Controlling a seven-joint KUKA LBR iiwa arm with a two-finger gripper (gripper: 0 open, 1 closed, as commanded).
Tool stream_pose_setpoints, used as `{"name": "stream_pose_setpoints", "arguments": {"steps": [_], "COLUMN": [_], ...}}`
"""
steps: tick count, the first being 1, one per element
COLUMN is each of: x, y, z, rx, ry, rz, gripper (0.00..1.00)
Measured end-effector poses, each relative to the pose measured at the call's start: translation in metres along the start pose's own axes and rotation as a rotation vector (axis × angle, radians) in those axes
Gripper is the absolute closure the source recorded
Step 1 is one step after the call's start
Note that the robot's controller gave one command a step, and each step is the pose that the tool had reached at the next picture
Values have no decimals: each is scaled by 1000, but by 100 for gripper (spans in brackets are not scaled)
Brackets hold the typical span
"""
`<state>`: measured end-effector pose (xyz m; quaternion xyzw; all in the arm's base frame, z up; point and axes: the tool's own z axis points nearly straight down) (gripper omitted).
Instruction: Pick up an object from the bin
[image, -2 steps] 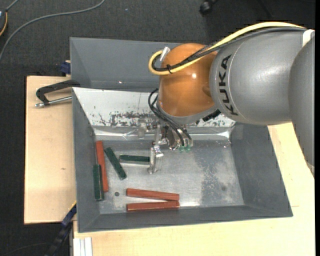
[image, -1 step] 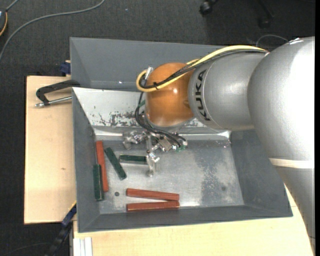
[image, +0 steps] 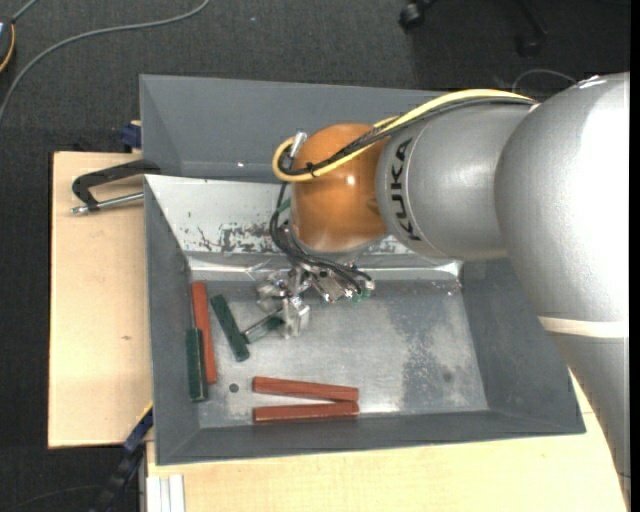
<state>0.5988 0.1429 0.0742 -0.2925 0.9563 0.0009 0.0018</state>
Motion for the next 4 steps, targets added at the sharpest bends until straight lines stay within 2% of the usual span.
{"name": "stream_pose_setpoints", "arguments": {"steps": [1, 2, 3, 4], "x": [0, 0, 33, 8], "y": [0, 0, 10, 46], "z": [0, 0, 3, -146], "rx": [0, 0, 0, 5], "ry": [0, 0, 2, -12], "rz": [0, 0, -351, -369], "gripper": [0, 100, 100, 100]}}
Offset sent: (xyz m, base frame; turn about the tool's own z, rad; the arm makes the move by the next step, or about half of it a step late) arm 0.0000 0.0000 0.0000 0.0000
